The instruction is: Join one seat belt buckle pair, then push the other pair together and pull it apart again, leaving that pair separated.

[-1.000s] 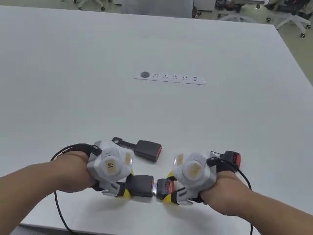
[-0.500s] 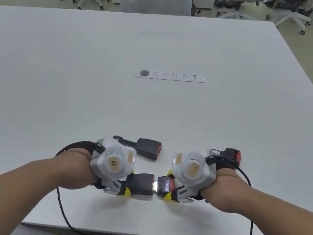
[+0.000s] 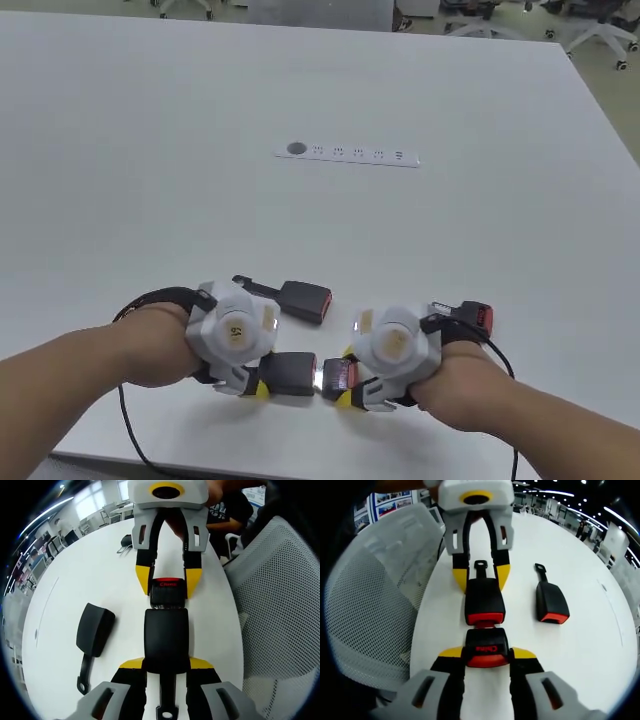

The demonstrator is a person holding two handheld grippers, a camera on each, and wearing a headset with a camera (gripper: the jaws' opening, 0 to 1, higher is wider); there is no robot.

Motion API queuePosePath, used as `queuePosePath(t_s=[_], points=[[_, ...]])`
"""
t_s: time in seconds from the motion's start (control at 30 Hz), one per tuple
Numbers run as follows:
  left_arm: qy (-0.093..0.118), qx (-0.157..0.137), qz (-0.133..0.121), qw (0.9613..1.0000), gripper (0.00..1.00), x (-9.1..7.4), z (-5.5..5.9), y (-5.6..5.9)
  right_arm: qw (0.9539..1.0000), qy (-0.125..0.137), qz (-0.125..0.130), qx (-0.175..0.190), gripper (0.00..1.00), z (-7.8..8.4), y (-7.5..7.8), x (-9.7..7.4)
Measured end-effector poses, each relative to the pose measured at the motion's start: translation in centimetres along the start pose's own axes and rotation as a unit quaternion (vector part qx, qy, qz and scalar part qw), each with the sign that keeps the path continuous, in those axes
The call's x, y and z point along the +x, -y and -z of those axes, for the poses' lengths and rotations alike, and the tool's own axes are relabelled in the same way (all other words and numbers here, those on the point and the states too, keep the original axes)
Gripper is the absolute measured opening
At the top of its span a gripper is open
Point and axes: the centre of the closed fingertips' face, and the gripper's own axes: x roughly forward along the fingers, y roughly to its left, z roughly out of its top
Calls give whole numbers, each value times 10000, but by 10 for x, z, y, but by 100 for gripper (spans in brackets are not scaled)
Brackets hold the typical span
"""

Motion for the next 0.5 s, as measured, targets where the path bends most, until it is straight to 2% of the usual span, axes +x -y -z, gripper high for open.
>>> queuePosePath(t_s=[0.13, 0.5], points=[[45, -21, -37, 10000, 30, 0, 0, 0, 10000, -29, -23, 47, 33, 0, 0, 0], [-65, -5, -66, 10000, 30, 0, 0, 0, 10000, -73, -12, 65, 33, 0, 0, 1]])
